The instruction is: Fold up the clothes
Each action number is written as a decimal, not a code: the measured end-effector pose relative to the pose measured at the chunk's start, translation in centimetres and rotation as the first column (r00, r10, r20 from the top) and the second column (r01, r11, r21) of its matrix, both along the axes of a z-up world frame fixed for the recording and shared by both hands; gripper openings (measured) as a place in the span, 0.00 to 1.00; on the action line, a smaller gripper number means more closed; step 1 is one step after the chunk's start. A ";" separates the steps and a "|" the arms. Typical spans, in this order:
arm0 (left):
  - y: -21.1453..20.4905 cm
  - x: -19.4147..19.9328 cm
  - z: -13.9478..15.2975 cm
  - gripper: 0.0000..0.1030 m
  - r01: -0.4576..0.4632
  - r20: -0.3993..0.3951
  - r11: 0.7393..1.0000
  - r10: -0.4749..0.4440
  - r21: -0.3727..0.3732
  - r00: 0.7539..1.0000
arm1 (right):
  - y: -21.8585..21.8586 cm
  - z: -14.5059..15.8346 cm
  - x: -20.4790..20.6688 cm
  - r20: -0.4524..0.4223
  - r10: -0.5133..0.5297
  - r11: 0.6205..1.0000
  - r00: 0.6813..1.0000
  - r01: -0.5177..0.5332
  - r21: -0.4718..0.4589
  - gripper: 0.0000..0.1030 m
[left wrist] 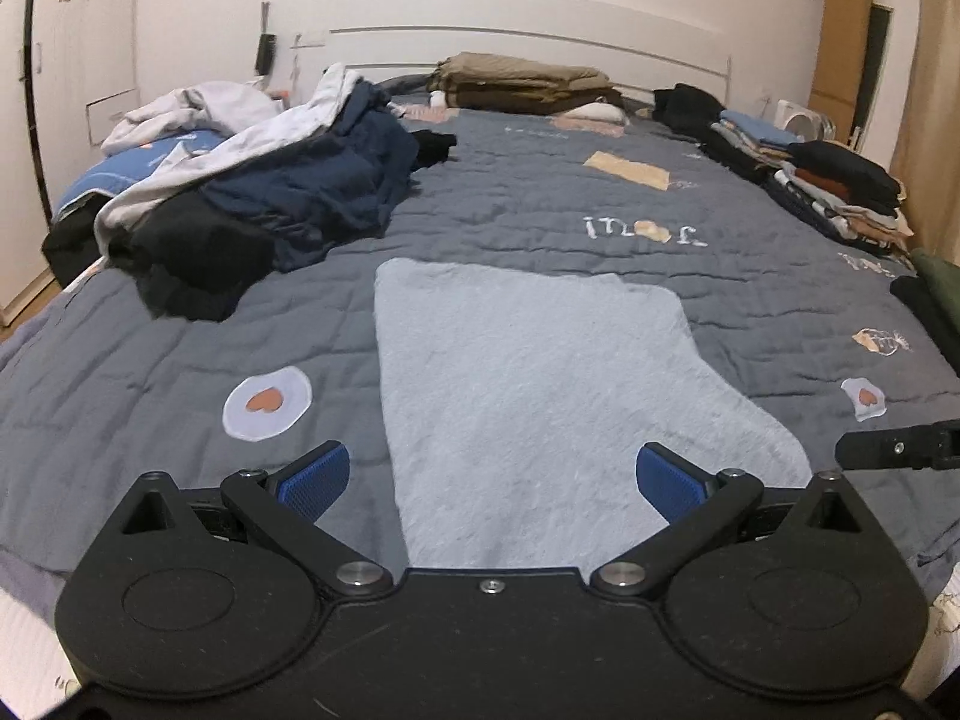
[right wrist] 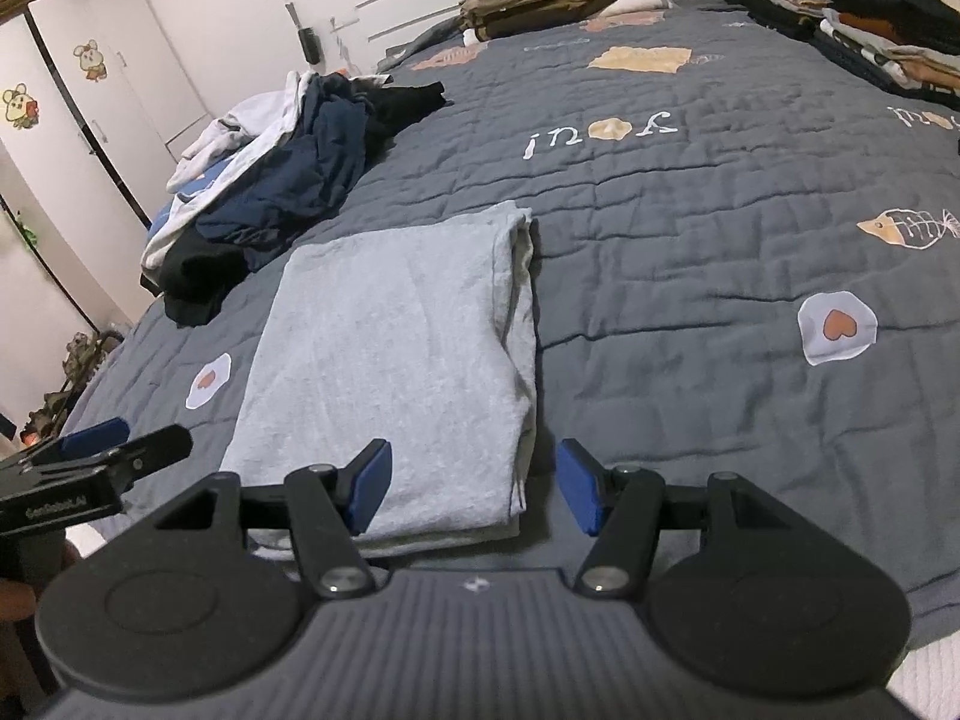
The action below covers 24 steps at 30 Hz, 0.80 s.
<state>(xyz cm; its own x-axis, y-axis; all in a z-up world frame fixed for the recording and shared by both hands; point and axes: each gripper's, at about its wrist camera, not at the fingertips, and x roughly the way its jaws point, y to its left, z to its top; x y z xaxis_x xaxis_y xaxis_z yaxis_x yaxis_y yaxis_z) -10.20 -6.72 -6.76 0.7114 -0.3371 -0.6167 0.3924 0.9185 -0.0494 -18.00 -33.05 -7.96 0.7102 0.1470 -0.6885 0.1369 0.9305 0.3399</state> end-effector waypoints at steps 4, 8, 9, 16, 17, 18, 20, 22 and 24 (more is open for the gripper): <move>0.5 -0.5 -0.2 1.00 -0.034 -0.003 0.999 0.034 0.024 0.999 | 0.2 -0.1 0.2 0.000 0.021 1.000 1.000 -0.021 -0.005 0.58; 0.8 -1.0 0.4 1.00 -0.065 -0.010 0.998 0.065 0.005 0.998 | 0.6 -0.1 0.2 0.001 0.039 0.999 0.999 -0.039 -0.007 0.58; 0.9 -1.1 0.6 1.00 -0.072 -0.012 0.997 0.072 0.000 0.997 | 0.6 0.0 0.1 0.003 0.044 0.999 0.999 -0.044 -0.002 0.58; 1.5 -2.1 1.9 1.00 -0.128 -0.027 0.991 0.126 -0.042 0.992 | 0.4 1.4 -0.3 -0.011 0.063 0.998 0.998 -0.062 0.031 0.58; 1.6 -2.5 2.6 1.00 -0.136 -0.027 0.989 0.134 -0.057 0.991 | 0.3 1.9 -0.5 -0.011 0.063 0.998 0.998 -0.063 0.032 0.58; 1.6 -2.8 3.3 1.00 -0.136 -0.024 0.988 0.134 -0.070 0.991 | 0.2 2.4 -0.7 -0.012 0.064 0.997 0.998 -0.064 0.031 0.58; 1.5 -3.4 5.0 1.00 -0.118 -0.021 0.990 0.117 -0.076 0.993 | 0.1 3.7 -1.2 -0.018 0.074 0.997 0.997 -0.074 0.009 0.58; 1.4 -4.0 6.9 1.00 -0.097 -0.011 0.993 0.096 -0.072 0.995 | -0.1 5.1 -1.7 -0.016 0.089 0.996 0.996 -0.089 -0.009 0.58; 1.5 -4.7 8.6 1.00 -0.081 -0.001 0.994 0.081 -0.066 0.997 | -0.3 6.6 -2.3 -0.012 0.095 0.995 0.995 -0.095 -0.016 0.58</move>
